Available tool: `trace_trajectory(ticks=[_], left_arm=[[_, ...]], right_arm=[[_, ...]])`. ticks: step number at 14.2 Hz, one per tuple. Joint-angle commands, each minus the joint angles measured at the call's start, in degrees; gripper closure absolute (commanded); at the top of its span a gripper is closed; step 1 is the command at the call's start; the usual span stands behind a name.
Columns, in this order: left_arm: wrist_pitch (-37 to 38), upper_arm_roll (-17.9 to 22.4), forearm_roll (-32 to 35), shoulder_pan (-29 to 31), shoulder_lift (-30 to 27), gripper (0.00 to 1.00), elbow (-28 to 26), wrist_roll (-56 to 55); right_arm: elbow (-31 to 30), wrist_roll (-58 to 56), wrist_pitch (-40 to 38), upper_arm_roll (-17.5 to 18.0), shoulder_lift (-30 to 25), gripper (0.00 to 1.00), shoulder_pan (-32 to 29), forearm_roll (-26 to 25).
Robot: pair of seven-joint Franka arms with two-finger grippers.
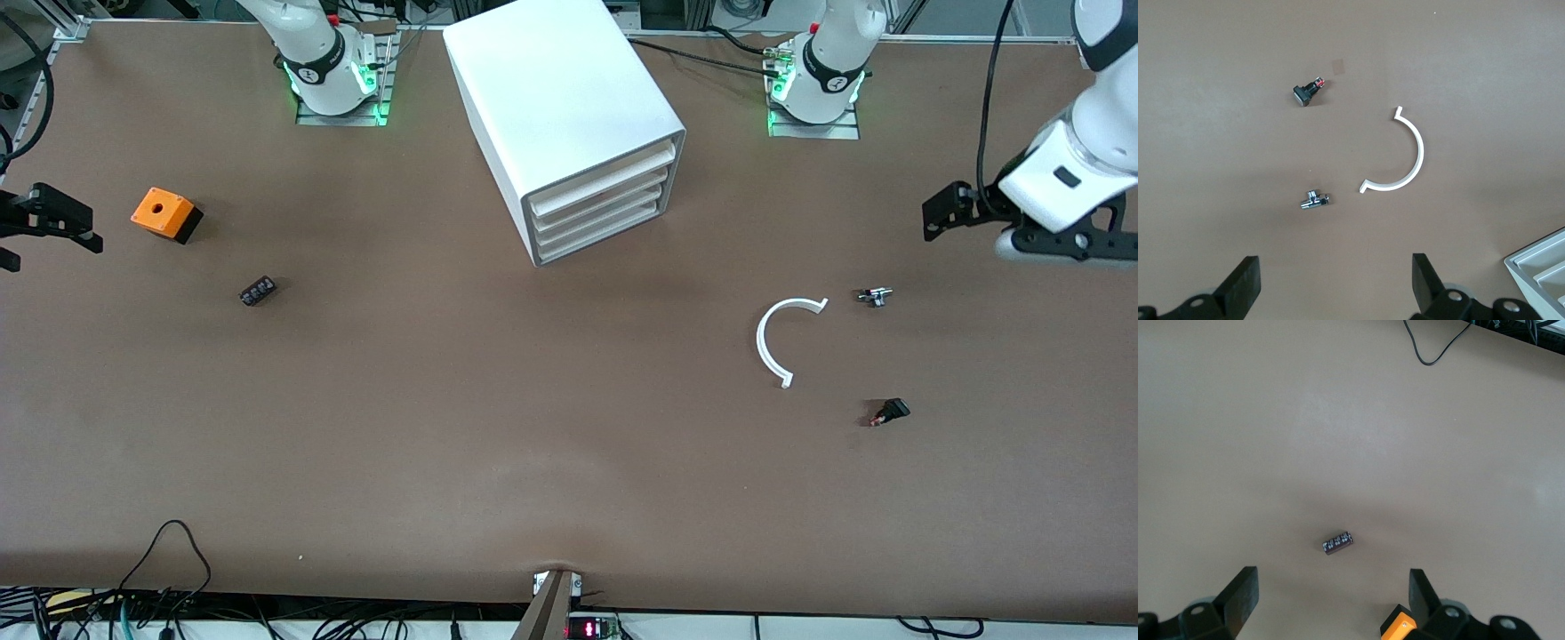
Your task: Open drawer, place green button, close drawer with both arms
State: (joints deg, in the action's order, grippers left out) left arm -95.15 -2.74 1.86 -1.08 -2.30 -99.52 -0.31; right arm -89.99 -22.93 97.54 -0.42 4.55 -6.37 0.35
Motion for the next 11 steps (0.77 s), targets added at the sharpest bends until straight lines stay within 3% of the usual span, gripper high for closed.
trace_trajectory(ticks=[1, 5, 11], left_arm=[[-1.9, 1.2, 0.0, -0.3, -2.4, 0.00, -3.7, 1.0], [2.0, 1.1, 0.0, -0.4, -0.5, 0.00, -0.5, 0.8], [2.9, 0.7, 0.0, -0.4, -0.6, 0.00, -0.4, 0.8]], right_arm=[[-1.0, 0.0, -1.2, -0.1, -1.5, 0.00, 0.0, 0.4], [-0.1, 0.1, -1.3, 0.0, -1.4, 0.00, 0.0, 0.3], [-0.1, 0.0, -1.3, 0.0, -1.3, 0.00, 0.0, 0.4]])
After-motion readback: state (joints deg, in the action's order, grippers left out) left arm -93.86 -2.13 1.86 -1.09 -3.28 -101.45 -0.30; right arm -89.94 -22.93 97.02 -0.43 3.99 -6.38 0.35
